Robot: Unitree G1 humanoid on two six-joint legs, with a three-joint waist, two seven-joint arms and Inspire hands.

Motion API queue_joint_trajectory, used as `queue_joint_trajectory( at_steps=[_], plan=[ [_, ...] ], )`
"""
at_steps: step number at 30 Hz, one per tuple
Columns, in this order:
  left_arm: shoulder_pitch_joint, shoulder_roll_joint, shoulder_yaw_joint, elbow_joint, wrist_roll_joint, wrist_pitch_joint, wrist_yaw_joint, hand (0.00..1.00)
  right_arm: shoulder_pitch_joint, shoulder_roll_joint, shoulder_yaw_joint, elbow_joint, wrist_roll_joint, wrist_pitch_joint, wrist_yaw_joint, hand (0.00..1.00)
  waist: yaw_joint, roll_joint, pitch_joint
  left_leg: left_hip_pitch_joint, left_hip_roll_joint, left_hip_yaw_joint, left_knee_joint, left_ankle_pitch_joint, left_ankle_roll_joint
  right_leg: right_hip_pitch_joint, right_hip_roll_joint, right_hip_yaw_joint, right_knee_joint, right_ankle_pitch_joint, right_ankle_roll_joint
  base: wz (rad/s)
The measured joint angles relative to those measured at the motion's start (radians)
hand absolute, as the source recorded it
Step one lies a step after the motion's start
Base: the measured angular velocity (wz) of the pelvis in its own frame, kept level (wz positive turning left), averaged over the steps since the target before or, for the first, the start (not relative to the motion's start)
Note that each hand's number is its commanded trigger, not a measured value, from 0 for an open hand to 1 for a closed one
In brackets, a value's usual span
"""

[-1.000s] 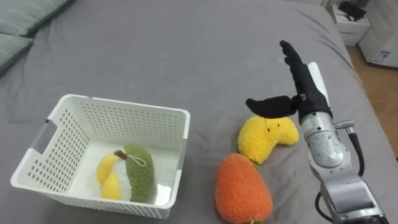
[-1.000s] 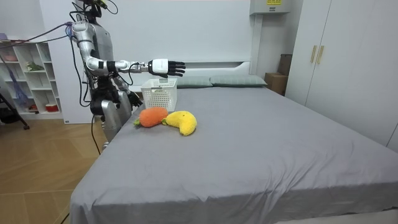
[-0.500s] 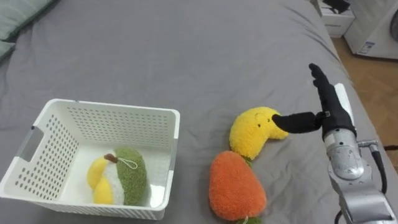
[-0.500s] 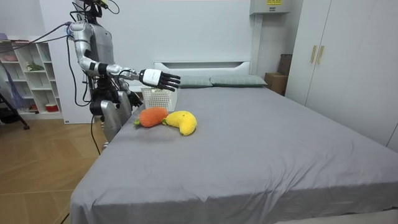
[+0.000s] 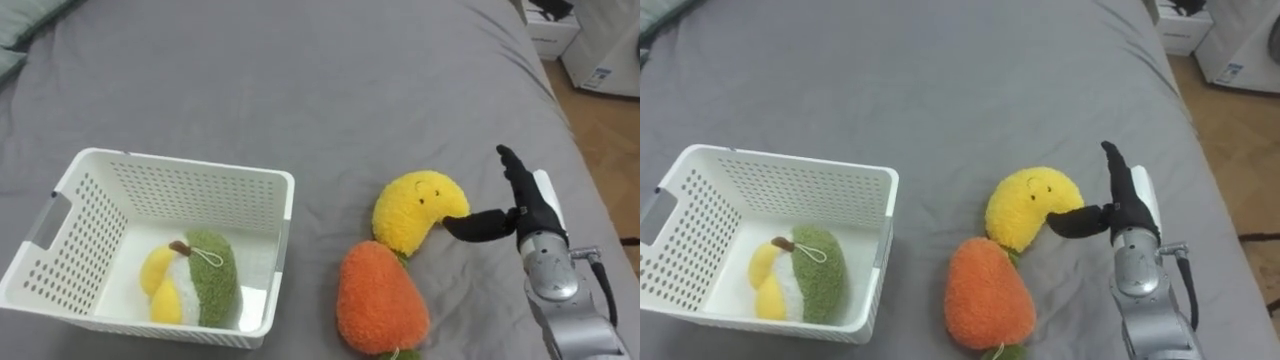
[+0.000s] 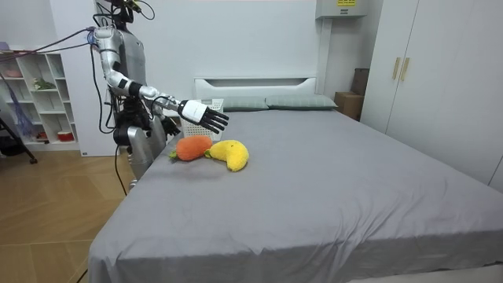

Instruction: Collect toys from the bed

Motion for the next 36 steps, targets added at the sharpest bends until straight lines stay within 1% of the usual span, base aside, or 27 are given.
queue_joint_trajectory(
  at_steps=[3,4,5,6,7,9,10,11,12,13,15,17,20,24,26,27,29,31,33,36],
  plan=[
    [-0.01,0.005,-0.006,0.0,-0.009,-0.007,0.001,0.0,-0.078,-0.002,0.034,0.095,0.017,-0.002,-0.029,0.0,0.007,-0.005,0.0029,-0.023,0.003,-0.003,0.01,0.0,-0.001,-0.019,0.0,-0.008,0.003,0.003,-0.004,0.03],
    [-0.019,0.01,-0.02,0.0,-0.009,-0.007,0.0,0.0,-0.122,-0.01,0.053,0.158,0.03,-0.008,-0.032,0.0,0.007,-0.006,0.0041,-0.031,0.004,-0.008,0.012,0.001,-0.001,-0.025,-0.001,-0.015,0.005,0.003,-0.004,0.12],
    [-0.025,0.013,-0.025,0.0,-0.009,-0.007,-0.002,0.0,-0.142,-0.02,0.067,0.187,0.035,-0.008,-0.033,0.0,0.01,-0.007,0.0045,-0.037,0.004,-0.01,0.014,0.001,-0.001,-0.029,-0.001,-0.021,0.006,0.003,-0.004,0.14],
    [-0.036,0.019,-0.041,0.002,-0.009,-0.009,-0.004,0.0,-0.175,-0.038,0.09,0.239,0.039,-0.008,-0.033,0.0,0.022,-0.009,0.0059,-0.047,0.004,-0.015,0.018,0.001,-0.002,-0.037,-0.001,-0.023,0.007,0.003,-0.004,0.1],
    [-0.043,0.02,-0.049,0.002,-0.012,-0.016,-0.005,0.0,-0.203,-0.045,0.097,0.278,0.04,-0.009,-0.033,0.0,0.035,-0.01,0.007,-0.058,0.004,-0.02,0.021,0.002,-0.003,-0.046,-0.002,-0.03,0.014,0.003,-0.004,0.14],
    [-0.05,0.026,-0.063,0.003,-0.025,-0.024,-0.005,0.0,-0.25,-0.048,0.111,0.331,0.055,-0.01,-0.034,0.0,0.034,-0.012,0.0081,-0.076,0.004,-0.031,0.025,0.006,-0.003,-0.059,-0.003,-0.045,0.015,0.003,-0.004,0.19],
    [-0.058,0.029,-0.075,0.004,-0.037,-0.025,-0.004,0.0,-0.277,-0.048,0.115,0.361,0.067,-0.012,-0.033,0.0,0.034,-0.013,0.0108,-0.086,0.004,-0.035,0.024,0.009,-0.003,-0.067,-0.005,-0.052,0.015,0.003,-0.005,0.18],
    [-0.062,0.029,-0.078,0.004,-0.038,-0.025,-0.003,0.0,-0.288,-0.048,0.115,0.373,0.07,-0.013,-0.033,0.0,0.036,-0.013,0.0109,-0.091,0.003,-0.037,0.024,0.011,-0.004,-0.072,-0.005,-0.053,0.017,0.003,-0.005,0.13],
    [-0.069,0.029,-0.081,0.007,-0.039,-0.027,-0.003,0.0,-0.308,-0.049,0.116,0.397,0.073,-0.017,-0.034,0.0,0.039,-0.013,0.0143,-0.098,0.002,-0.04,0.024,0.013,-0.003,-0.078,-0.006,-0.054,0.017,0.004,-0.006,0.07],
    [-0.075,0.029,-0.084,0.016,-0.038,-0.029,-0.002,0.0,-0.32,-0.049,0.116,0.417,0.074,-0.021,-0.034,0.0,0.043,-0.012,0.0169,-0.1,0.002,-0.043,0.024,0.013,-0.003,-0.078,-0.006,-0.057,0.016,0.004,-0.006,0.08],
    [-0.085,0.029,-0.086,0.022,-0.036,-0.034,-0.002,0.0,-0.329,-0.055,0.116,0.445,0.073,-0.027,-0.034,0.0,0.049,-0.012,0.0173,-0.112,-0.001,-0.055,0.024,0.015,-0.003,-0.085,-0.008,-0.069,0.016,0.004,-0.006,0.15],
    [-0.093,0.027,-0.089,0.021,-0.036,-0.044,-0.002,0.0,-0.343,-0.066,0.116,0.482,0.074,-0.03,-0.034,0.0,0.058,-0.014,0.0199,-0.125,-0.002,-0.057,0.022,0.019,-0.002,-0.097,-0.01,-0.075,0.017,0.004,-0.006,0.1],
    [-0.094,0.027,-0.098,0.02,-0.038,-0.05,0.0,0.0,-0.36,-0.07,0.116,0.521,0.058,-0.029,-0.034,0.0,0.058,-0.014,0.0203,-0.139,-0.004,-0.06,0.022,0.021,-0.001,-0.111,-0.011,-0.08,0.017,0.004,-0.006,0.04],
    [-0.099,0.027,-0.096,0.023,-0.036,-0.064,0.002,0.0,-0.393,-0.075,0.114,0.552,-0.019,-0.029,-0.035,0.0,0.061,-0.016,0.0216,-0.159,-0.004,-0.061,0.022,0.024,-0.001,-0.131,-0.012,-0.08,0.02,0.004,-0.006,0.01],
    [-0.108,0.028,-0.095,0.025,-0.036,-0.068,0.002,0.0,-0.412,-0.077,0.114,0.552,-0.034,-0.03,-0.035,0.0,0.063,-0.018,0.0277,-0.167,-0.004,-0.061,0.021,0.027,-0.002,-0.145,-0.012,-0.079,0.027,0.004,-0.006,0.0],
    [-0.113,0.029,-0.095,0.027,-0.037,-0.072,0.003,0.0,-0.423,-0.078,0.119,0.554,-0.045,-0.03,-0.034,0.0,0.069,-0.018,0.0326,-0.168,-0.004,-0.062,0.02,0.029,-0.003,-0.148,-0.012,-0.079,0.032,0.004,-0.006,0.0],
    [-0.123,0.029,-0.103,0.035,-0.038,-0.076,0.003,0.0,-0.438,-0.084,0.146,0.569,-0.056,-0.031,-0.029,0.0,0.074,-0.018,0.033,-0.173,-0.004,-0.065,0.02,0.031,-0.004,-0.152,-0.013,-0.082,0.031,0.004,-0.006,0.04],
    [-0.138,0.031,-0.118,0.046,-0.042,-0.087,0.002,0.0,-0.45,-0.09,0.158,0.595,-0.105,-0.037,-0.017,0.0,0.084,-0.017,0.0348,-0.181,-0.004,-0.07,0.023,0.032,-0.004,-0.155,-0.013,-0.087,0.031,0.004,-0.006,0.09],
    [-0.138,0.031,-0.126,0.046,-0.043,-0.09,0.0,0.0,-0.45,-0.093,0.176,0.625,-0.139,-0.049,-0.005,0.0,0.09,-0.016,0.0355,-0.181,-0.005,-0.073,0.023,0.032,-0.004,-0.154,-0.014,-0.09,0.031,0.004,-0.006,0.06],
    [-0.139,0.034,-0.131,0.048,-0.046,-0.092,-0.004,0.0,-0.45,-0.097,0.217,0.679,-0.207,-0.048,0.017,0.0,0.095,-0.015,0.0366,-0.184,-0.006,-0.08,0.022,0.032,-0.003,-0.154,-0.015,-0.103,0.031,0.004,-0.006,0.05]
  ],
)
